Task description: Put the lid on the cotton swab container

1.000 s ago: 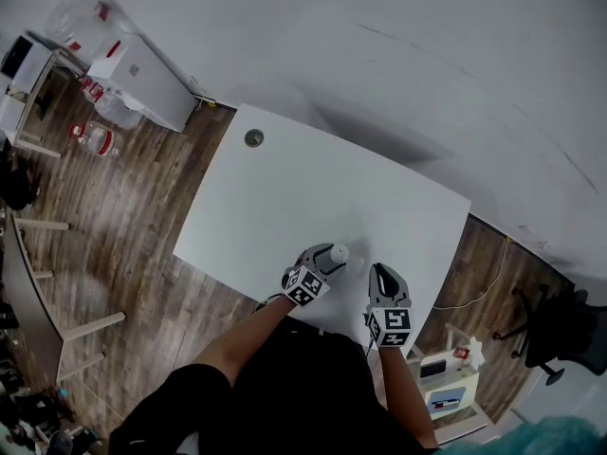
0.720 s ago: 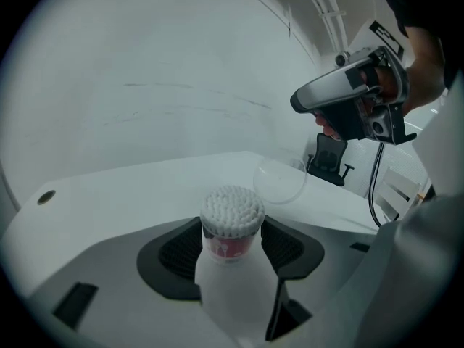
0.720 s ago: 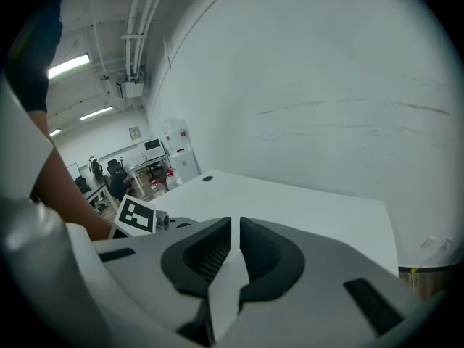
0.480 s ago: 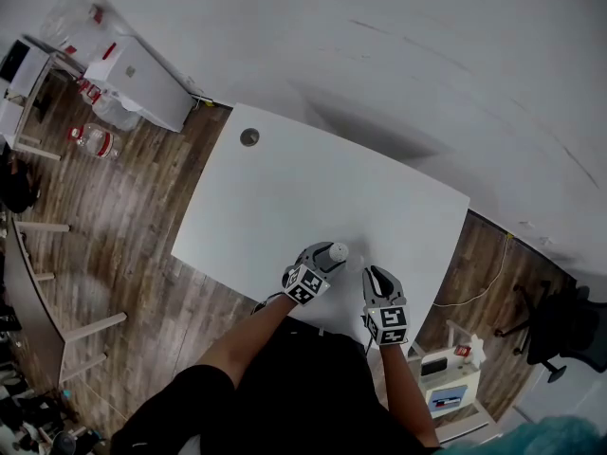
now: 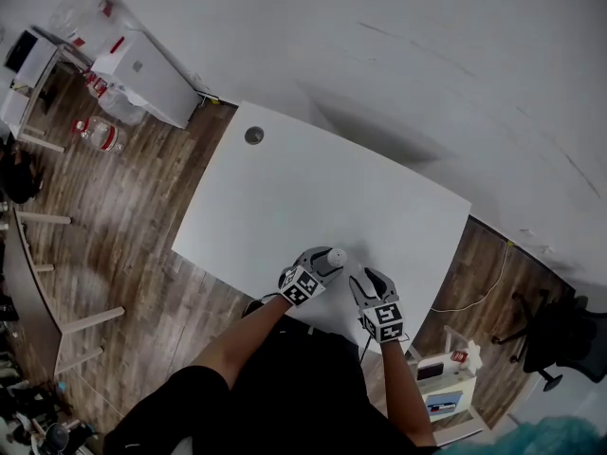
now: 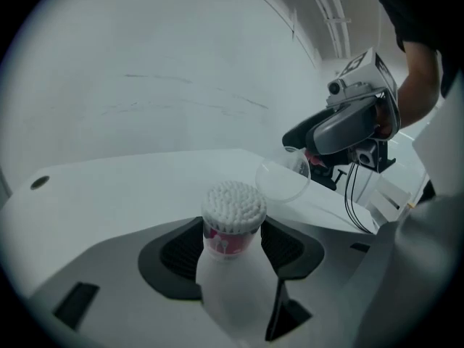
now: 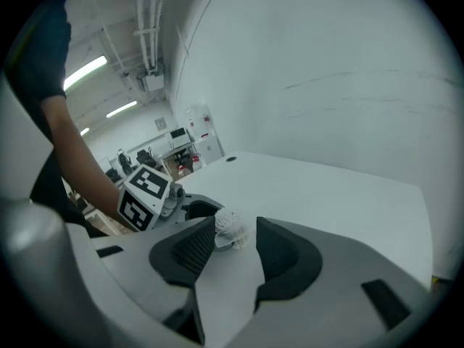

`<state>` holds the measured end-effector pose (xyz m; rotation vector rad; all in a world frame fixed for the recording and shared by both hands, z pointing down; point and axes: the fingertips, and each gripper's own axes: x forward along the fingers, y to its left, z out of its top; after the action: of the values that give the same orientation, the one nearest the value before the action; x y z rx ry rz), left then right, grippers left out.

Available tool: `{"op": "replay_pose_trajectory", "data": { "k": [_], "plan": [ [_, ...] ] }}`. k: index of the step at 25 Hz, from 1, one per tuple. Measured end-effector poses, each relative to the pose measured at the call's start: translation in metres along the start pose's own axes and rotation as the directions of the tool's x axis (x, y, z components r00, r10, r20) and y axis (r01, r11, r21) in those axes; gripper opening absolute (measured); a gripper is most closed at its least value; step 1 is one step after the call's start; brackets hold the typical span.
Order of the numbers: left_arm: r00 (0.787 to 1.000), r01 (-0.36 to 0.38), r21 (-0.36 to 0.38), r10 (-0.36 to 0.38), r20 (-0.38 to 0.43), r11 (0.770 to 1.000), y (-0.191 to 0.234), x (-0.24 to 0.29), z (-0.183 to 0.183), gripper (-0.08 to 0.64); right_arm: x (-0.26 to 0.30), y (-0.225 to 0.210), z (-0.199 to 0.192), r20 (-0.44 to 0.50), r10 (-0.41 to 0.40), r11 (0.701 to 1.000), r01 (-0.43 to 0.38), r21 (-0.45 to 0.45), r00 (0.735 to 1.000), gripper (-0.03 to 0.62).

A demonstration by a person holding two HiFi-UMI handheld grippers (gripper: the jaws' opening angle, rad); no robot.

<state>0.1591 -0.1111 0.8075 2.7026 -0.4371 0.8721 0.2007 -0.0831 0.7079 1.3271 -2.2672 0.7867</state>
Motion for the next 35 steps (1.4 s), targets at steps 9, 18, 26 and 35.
{"op": "replay_pose_trajectory", "data": {
  "k": [9,18,26,35],
  "plan": [
    [0.999,0.005,0.036,-0.003,-0.040,0.999,-0.006,-0.002,-0.001,0.253,0.000,0.006,-0.012,-0.052,0.055,0.994,-0.060,-0.090,0.997,0.170],
    [0.999,0.014,0.028,-0.013,-0.036,1.000,-0.008,-0.003,-0.006,0.253,0.005,0.010,-0.006,-0.030,0.073,0.996,-0.074,-0.047,0.997,0.169],
    [0.999,0.006,0.028,-0.004,-0.049,1.000,-0.008,-0.001,-0.011,0.253,0.010,0.009,0.003,-0.008,0.054,0.997,-0.054,-0.061,0.999,0.169],
    [0.999,0.008,0.018,-0.007,-0.047,1.000,-0.008,0.000,-0.011,0.249,0.024,0.015,0.015,0.012,0.087,0.994,-0.086,-0.069,0.996,0.170]
  ]
}}
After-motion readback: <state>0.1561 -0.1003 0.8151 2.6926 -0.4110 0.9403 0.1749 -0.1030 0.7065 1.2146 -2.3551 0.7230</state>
